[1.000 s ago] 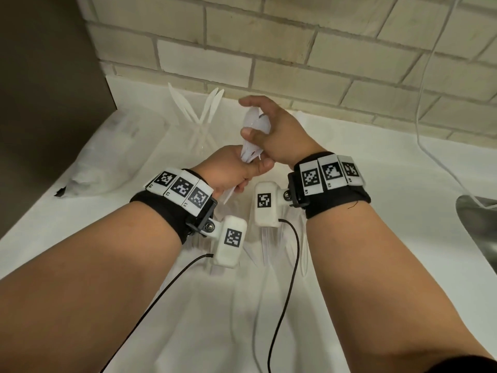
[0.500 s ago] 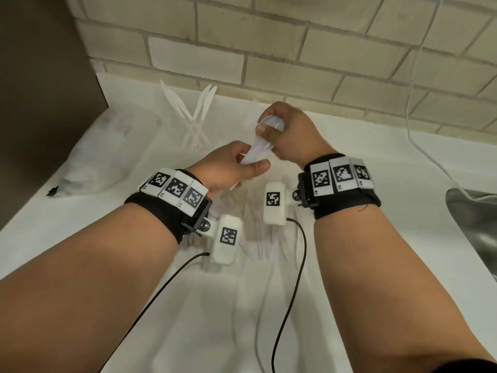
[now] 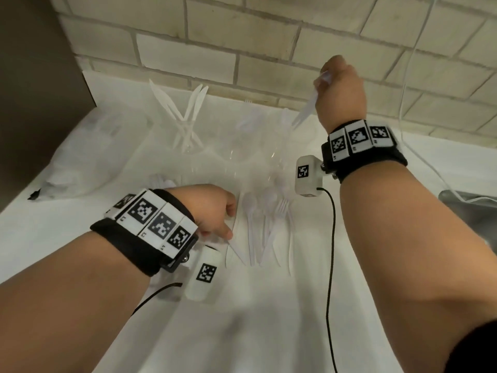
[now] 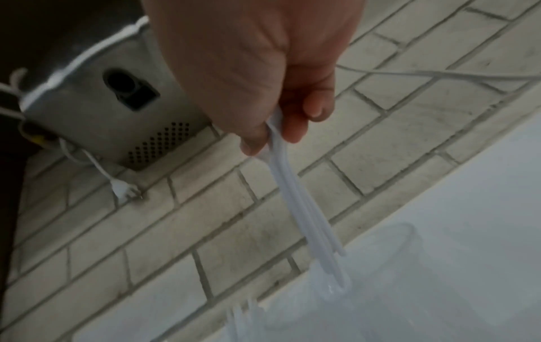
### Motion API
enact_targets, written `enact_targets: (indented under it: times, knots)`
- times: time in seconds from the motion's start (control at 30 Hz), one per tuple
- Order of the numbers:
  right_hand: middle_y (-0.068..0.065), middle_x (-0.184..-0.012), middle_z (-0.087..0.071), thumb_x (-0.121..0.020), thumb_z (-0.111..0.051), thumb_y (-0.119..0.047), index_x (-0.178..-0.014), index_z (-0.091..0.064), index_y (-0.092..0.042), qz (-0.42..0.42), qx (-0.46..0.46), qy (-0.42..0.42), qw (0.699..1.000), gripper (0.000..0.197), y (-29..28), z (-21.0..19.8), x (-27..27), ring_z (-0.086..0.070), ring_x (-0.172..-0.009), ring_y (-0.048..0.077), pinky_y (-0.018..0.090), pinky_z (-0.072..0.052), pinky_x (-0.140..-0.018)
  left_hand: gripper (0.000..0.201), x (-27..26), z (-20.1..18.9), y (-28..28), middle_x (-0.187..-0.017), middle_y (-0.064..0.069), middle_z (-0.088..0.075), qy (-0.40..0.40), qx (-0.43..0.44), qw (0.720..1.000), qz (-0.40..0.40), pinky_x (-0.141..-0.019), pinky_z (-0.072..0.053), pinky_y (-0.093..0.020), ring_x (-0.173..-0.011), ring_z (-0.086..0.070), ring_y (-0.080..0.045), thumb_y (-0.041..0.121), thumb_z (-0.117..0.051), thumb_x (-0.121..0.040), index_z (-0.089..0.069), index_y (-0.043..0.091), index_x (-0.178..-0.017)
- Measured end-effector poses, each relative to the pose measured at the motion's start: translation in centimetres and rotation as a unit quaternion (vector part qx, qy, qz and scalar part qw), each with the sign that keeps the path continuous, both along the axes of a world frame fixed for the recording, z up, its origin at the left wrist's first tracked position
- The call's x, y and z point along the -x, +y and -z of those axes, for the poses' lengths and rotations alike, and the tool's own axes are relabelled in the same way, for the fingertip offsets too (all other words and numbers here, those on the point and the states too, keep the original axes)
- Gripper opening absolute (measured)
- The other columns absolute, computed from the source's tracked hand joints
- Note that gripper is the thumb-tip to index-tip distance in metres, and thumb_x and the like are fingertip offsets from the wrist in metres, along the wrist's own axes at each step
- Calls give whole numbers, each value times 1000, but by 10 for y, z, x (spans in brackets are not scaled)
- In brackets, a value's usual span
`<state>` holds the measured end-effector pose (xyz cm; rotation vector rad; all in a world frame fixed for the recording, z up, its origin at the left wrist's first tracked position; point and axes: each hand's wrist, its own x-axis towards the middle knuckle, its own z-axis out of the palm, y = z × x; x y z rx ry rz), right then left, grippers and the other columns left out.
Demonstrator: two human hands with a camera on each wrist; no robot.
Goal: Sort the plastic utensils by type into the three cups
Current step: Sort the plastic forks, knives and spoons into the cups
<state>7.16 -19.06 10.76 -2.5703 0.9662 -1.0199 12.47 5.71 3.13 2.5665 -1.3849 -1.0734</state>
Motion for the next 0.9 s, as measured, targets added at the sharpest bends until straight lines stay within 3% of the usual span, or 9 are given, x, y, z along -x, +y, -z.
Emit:
enact_targets:
  times: [0.1,0.2,0.27,0.4,0.5,0.6,0.67,0.77,0.9]
  knots:
    - [14,-117,-53,-93,-41,-5,-116,-50,-9,16,-12,108,994,25,-3,10,-13,-55,-86,27,31,-38,-67,45,0,6,-1,-90,13,-53,-22,6,999,46,-86,-51,-31,-92,-60,-14,39,-72,-80,-57,26,-120]
    - [15,-130,-43,-97,-46,-15,-127,-47,-15,26,-44,198,979,30,-2,17,-21,-59,-99,32,31,-40,-73,36,-1,6,2,-111,9,-60,29,49,997,55,-93,-48,-28,-102,-59,-12,28,-68,-85,-60,29,-120]
    - [14,-134,-39,-98,-48,-25,-136,-41,-22,24,-57,219,974,39,0,19,-22,-59,-103,31,32,-41,-77,29,-4,4,3,-111,6,-63,27,93,995,31,-86,-49,-26,-96,-60,-12,19,-62,-88,-62,29,-116]
    - [12,-138,-37,-96,-51,-33,-141,-36,-25,29,-59,201,977,48,5,14,-20,-59,-105,33,35,-45,-82,25,-10,1,3,-82,6,-65,-11,115,992,-49,-56,-43,-21,-65,-55,-8,10,-57,-87,-58,19,-109]
    - [13,-138,-38,-95,-54,-28,-135,-42,-15,49,-45,160,985,44,14,4,-8,-60,-104,33,33,-43,-77,32,-3,0,5,-72,-3,-70,40,62,993,-89,-60,-56,-31,-50,-60,-13,20,-71,-82,-51,17,-107]
    - [17,-125,-55,-92,-53,-23,-119,-52,-3,61,-20,145,987,34,31,7,15,-59,-106,35,31,-41,-75,45,5,2,5,-71,-7,-72,50,21,994,-94,-69,-61,-39,-54,-66,-19,29,-75,-80,-44,14,-108]
    - [20,-117,-62,-93,-51,-25,-113,-58,1,38,-54,246,967,34,44,22,33,-59,-109,35,32,-44,-83,52,9,2,5,-68,-5,-71,36,5,996,-84,-70,-61,-40,-56,-66,-20,31,-76,-78,-41,12,-112]
    - [20,-125,-60,-97,-46,-39,-118,-56,4,15,-179,421,889,48,61,46,58,-57,-116,33,36,-44,-96,55,12,3,2,-66,-4,-68,32,3,997,-75,-69,-59,-37,-51,-61,-19,29,-75,-78,-37,15,-114]
    - [16,-127,-59,-98,-31,-53,-126,-50,-1,7,-262,490,832,62,79,64,77,-57,-117,30,42,-43,-102,53,15,9,-4,-75,-12,-70,75,18,994,-80,-67,-56,-38,-53,-57,-22,18,-69,-83,-33,25,-121]
